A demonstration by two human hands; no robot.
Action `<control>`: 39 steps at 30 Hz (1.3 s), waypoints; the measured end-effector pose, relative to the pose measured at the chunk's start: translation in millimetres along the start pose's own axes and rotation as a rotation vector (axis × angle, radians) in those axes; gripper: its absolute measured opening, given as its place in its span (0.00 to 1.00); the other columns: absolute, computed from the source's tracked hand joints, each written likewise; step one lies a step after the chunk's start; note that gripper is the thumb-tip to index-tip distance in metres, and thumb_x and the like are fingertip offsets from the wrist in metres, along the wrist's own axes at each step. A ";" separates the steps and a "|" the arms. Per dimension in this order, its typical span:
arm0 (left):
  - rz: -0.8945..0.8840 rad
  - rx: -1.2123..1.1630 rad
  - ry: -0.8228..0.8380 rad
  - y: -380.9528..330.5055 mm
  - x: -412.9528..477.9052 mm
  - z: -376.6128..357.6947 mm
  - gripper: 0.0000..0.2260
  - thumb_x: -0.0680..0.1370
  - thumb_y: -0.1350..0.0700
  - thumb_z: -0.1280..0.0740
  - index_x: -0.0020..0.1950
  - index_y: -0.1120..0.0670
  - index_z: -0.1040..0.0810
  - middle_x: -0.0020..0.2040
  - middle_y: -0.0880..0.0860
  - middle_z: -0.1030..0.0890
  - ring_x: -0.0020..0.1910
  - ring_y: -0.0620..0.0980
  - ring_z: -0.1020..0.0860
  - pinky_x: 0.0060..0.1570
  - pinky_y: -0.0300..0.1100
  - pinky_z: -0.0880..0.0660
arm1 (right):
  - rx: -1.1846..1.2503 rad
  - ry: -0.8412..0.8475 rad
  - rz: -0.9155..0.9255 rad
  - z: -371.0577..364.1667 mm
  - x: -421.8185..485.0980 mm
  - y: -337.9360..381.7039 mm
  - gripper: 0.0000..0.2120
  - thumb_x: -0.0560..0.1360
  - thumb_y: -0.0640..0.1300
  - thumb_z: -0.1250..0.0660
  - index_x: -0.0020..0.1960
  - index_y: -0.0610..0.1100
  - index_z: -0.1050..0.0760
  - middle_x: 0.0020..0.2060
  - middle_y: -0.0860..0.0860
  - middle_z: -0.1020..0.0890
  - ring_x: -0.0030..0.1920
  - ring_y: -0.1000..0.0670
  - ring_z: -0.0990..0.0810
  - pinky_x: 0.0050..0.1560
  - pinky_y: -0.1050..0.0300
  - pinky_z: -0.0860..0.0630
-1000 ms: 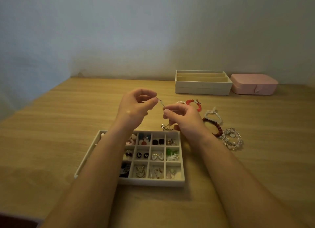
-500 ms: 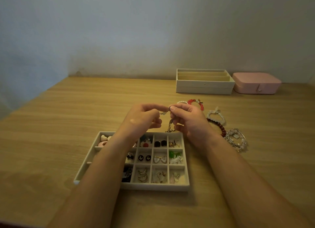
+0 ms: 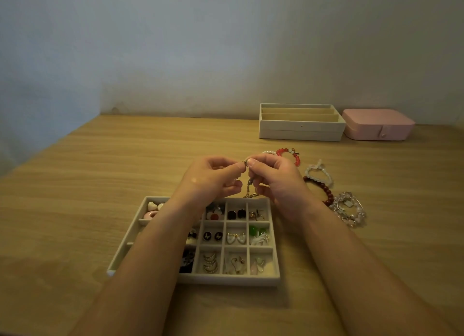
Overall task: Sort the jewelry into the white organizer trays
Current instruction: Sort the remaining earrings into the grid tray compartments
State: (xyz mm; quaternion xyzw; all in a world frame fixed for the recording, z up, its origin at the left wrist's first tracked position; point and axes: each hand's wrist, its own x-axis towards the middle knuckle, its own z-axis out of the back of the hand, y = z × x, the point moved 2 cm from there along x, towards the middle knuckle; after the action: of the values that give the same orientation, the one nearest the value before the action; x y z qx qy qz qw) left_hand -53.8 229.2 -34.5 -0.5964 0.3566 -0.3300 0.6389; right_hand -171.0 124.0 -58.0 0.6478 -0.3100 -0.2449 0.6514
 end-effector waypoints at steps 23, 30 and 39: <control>-0.052 -0.034 -0.097 3.5 6.0 7.7 0.05 0.77 0.55 0.27 0.49 0.57 0.17 0.41 0.54 0.17 0.37 0.48 0.18 0.40 0.39 0.21 | -0.543 -0.248 0.114 14.9 10.8 -5.3 0.08 0.80 0.45 0.32 0.56 0.50 0.16 0.49 0.59 0.17 0.50 0.61 0.21 0.54 0.61 0.24; -0.070 0.042 -0.024 -6.1 -2.9 4.9 0.06 0.78 0.55 0.28 0.50 0.56 0.17 0.41 0.53 0.16 0.37 0.46 0.19 0.40 0.38 0.21 | -0.299 -0.075 0.156 0.5 1.4 14.8 0.11 0.83 0.48 0.37 0.63 0.52 0.20 0.52 0.56 0.17 0.48 0.55 0.20 0.44 0.60 0.22; -0.103 0.142 0.034 -25.3 -33.7 4.2 0.05 0.77 0.55 0.28 0.50 0.55 0.16 0.42 0.52 0.15 0.36 0.43 0.20 0.36 0.34 0.23 | -0.331 0.031 0.198 5.6 -22.9 41.6 0.05 0.79 0.42 0.29 0.53 0.43 0.16 0.42 0.47 0.14 0.40 0.53 0.18 0.44 0.56 0.18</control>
State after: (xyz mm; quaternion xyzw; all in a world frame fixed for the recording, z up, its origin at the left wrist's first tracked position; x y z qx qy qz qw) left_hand -67.9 258.3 -7.0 -0.5614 0.3120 -0.3971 0.6556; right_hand -194.2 138.3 -18.8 0.5019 -0.3177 -0.2170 0.7746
